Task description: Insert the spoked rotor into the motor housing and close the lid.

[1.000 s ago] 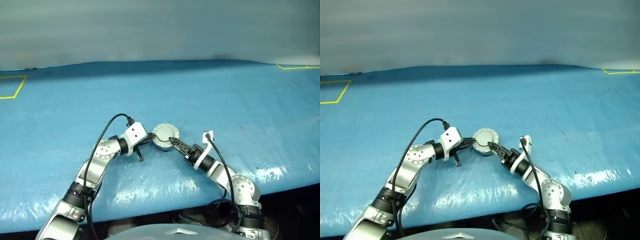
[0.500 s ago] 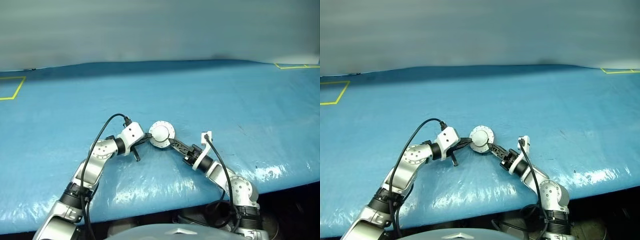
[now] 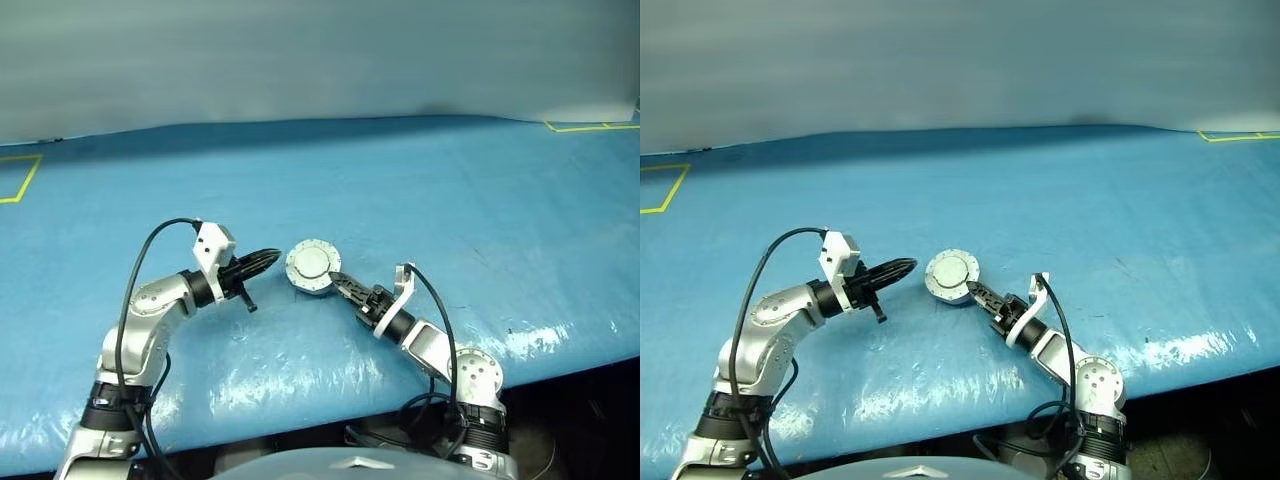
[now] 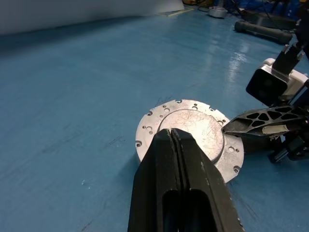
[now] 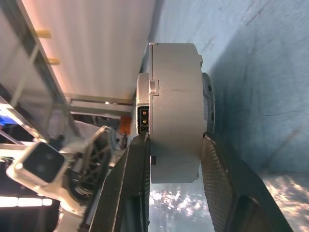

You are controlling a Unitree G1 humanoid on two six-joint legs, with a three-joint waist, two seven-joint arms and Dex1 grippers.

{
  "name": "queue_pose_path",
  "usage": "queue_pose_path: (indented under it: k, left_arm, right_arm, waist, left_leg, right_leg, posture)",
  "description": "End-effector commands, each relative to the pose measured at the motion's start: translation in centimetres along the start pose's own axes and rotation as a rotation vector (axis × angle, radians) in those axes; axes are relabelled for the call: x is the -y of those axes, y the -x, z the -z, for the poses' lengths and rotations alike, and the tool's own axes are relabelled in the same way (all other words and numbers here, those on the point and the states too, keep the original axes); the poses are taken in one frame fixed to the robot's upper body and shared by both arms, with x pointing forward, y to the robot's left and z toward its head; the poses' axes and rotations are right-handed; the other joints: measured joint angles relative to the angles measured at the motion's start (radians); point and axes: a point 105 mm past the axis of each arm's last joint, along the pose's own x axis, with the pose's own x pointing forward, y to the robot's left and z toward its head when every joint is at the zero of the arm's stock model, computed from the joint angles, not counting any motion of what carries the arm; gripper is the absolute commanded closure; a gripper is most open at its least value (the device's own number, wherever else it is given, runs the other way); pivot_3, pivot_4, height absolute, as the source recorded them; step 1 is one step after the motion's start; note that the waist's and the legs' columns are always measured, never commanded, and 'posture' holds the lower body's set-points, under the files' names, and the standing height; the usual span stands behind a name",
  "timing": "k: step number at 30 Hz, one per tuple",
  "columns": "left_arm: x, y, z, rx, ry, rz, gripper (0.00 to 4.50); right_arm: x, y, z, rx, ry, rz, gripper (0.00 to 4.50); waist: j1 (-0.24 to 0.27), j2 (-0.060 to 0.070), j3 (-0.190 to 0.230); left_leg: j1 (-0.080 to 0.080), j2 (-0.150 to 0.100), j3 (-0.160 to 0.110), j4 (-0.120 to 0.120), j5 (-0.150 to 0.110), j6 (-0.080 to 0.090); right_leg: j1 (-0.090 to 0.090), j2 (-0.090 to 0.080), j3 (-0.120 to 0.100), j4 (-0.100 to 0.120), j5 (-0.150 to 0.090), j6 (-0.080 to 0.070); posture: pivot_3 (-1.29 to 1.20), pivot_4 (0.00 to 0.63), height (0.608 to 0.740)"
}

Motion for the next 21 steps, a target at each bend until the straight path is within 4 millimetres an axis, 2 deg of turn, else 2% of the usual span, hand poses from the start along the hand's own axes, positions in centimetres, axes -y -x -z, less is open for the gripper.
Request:
queue_pose_path:
  k: [1,8,13,16,21]
  left_arm:
    - [0.7,0.9,-1.1,0.117,0.135,0.001,4.12]
    - [0.7,2.6,-0.6,0.278,0.417,-0.035,1.91]
    - [1.6,2.0,-0.3,0.320,0.514,-0.013,0.17]
    - [2.4,1.4,-1.1,0.389,0.553,0.036,0.06]
    - [3.8,0.3,-2.0,0.427,0.581,0.122,0.06]
  right_arm:
    - [-4.5,-1.0,-0.4,0.001,0.016,-0.195,3.36]
    - [-7.5,-1.5,0.4,-0.051,0.040,-0.304,3.36]
    - [-9.2,-1.8,0.9,-0.113,0.080,-0.357,3.36]
    - [-9.8,-1.9,1.3,-0.148,0.102,-0.373,3.36]
    - [-9.3,-1.8,1.5,-0.168,0.103,-0.344,3.36]
  waist:
    - [0.000,0.000,0.000]
    - [0.000,-0.001,0.000]
    - [0.001,-0.001,0.001]
    - [0.002,-0.002,0.001]
    - [0.001,-0.002,0.001]
  left_leg:
    - [-0.001,0.000,0.001,0.000,0.000,0.000]
    - [-0.002,-0.001,0.002,0.000,0.000,0.000]
    - [-0.002,-0.001,0.002,0.000,0.000,0.000]
    - [-0.002,-0.002,0.002,0.000,0.000,0.000]
    - [-0.002,-0.002,0.002,0.000,0.000,0.000]
  right_leg:
    - [-0.002,0.000,0.001,0.000,0.000,0.001]
    - [-0.003,0.000,0.001,0.000,0.000,0.001]
    - [-0.003,0.000,0.002,0.001,0.000,0.001]
    - [-0.003,0.000,0.002,0.001,0.000,0.001]
    - [-0.003,0.001,0.002,0.001,0.000,0.000]
  posture:
    - [0.00,0.150,0.740]
    - [0.00,0.150,0.740]
    - [0.00,0.150,0.740]
    - [0.00,0.150,0.740]
    - [0.00,0.150,0.740]
